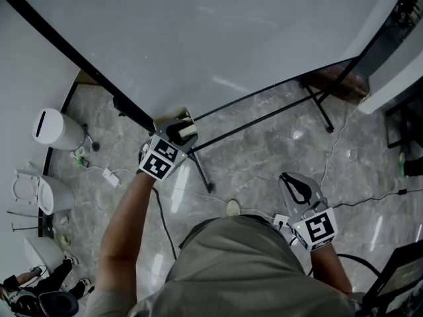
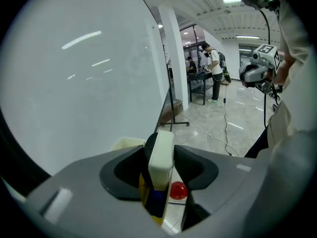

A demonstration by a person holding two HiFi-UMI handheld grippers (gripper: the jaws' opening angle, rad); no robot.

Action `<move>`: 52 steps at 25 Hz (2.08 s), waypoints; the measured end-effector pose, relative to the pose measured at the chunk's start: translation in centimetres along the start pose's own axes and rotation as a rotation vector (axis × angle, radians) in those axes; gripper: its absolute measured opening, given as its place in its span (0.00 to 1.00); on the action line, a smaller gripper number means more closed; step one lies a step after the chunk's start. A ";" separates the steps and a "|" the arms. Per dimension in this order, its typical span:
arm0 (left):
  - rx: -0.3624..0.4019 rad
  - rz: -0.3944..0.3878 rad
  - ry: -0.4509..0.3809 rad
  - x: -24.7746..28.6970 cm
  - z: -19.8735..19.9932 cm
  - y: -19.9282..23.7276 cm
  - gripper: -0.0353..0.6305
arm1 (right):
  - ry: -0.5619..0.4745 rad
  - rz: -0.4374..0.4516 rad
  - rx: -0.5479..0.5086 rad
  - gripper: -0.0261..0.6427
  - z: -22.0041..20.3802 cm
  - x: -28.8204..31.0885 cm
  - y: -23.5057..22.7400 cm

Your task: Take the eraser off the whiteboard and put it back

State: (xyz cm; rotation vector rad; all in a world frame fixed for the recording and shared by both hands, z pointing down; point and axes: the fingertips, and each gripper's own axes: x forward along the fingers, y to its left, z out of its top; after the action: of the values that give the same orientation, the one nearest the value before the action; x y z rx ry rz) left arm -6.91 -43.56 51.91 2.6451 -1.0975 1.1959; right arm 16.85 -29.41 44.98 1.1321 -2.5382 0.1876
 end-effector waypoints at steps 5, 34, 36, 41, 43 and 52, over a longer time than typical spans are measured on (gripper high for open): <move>-0.007 0.013 -0.022 -0.6 0.2 -0.1 0.33 | -0.005 0.009 -0.004 0.06 0.2 0.0 0.4; -0.142 0.289 -0.381 -23.9 1.7 0.5 0.32 | -0.020 0.205 -0.130 0.06 3.5 4.0 13.0; -0.154 0.312 -0.391 -26.6 0.4 0.1 0.32 | -0.015 0.224 -0.139 0.06 3.9 4.4 15.2; -0.192 0.353 -0.421 -33.1 -2.5 -1.4 0.32 | -0.016 0.258 -0.167 0.06 4.8 4.9 20.4; -0.216 0.367 -0.435 -35.6 -3.6 -2.4 0.32 | -0.024 0.275 -0.196 0.06 5.0 4.9 22.5; -0.279 0.425 -0.471 -44.8 -10.1 -7.2 0.32 | -0.043 0.295 -0.247 0.06 5.8 3.5 30.9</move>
State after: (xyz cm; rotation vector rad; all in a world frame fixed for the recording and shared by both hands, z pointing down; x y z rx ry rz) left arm -29.25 -8.78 30.74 2.6035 -1.8128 0.3882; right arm -9.74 -12.57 41.56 0.6747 -2.6657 -0.0769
